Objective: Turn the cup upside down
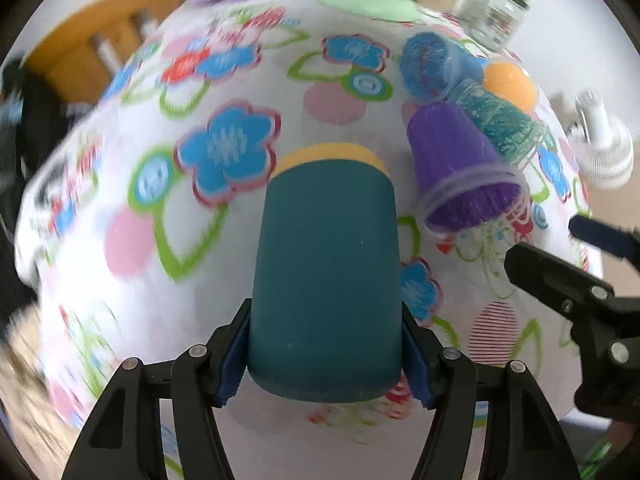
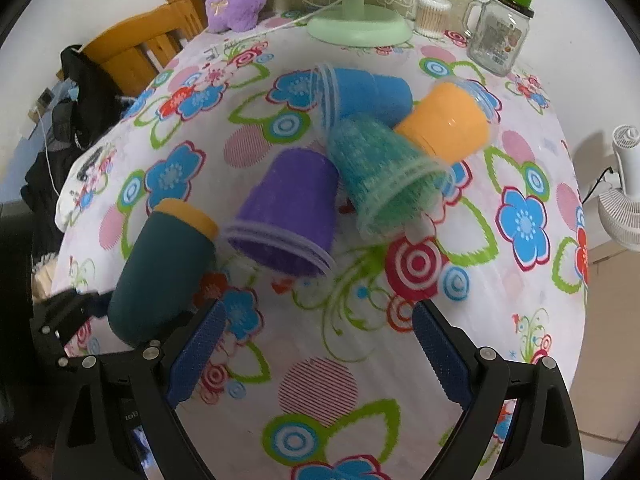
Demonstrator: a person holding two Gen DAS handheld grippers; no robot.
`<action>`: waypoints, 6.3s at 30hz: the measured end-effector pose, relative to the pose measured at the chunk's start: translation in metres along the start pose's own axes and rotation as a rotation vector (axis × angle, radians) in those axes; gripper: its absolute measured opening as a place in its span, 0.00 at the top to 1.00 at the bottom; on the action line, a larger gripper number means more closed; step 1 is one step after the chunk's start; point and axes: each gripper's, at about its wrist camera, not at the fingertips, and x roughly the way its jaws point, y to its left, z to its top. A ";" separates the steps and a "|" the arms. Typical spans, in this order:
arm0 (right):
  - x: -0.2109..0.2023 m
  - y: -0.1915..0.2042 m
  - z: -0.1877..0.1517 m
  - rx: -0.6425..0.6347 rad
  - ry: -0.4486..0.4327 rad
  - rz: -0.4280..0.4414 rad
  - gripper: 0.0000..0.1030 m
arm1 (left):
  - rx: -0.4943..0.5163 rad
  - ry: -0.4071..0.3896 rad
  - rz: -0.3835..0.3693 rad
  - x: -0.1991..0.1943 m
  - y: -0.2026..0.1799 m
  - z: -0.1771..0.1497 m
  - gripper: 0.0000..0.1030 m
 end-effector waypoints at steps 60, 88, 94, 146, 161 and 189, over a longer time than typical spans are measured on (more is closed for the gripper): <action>0.026 0.099 -0.138 0.159 -0.675 -0.176 0.23 | 0.601 -0.161 -0.026 -0.013 0.054 -0.021 0.12; -0.039 0.089 -0.097 0.174 -0.511 -0.153 0.35 | 0.537 -0.131 -0.052 -0.055 0.044 -0.028 0.12; -0.051 0.076 -0.076 0.172 -0.474 -0.097 0.35 | 0.468 -0.119 -0.047 -0.070 0.039 -0.021 0.12; -0.013 0.139 0.044 -0.054 0.001 -0.195 0.19 | 0.353 -0.063 -0.067 -0.051 0.114 0.072 0.12; -0.099 0.095 0.010 0.072 -0.146 -0.160 0.16 | 0.268 -0.170 -0.022 -0.118 0.073 0.046 0.06; -0.208 0.019 -0.043 0.156 -0.356 -0.166 0.13 | 0.149 -0.353 0.013 -0.215 -0.006 -0.008 0.00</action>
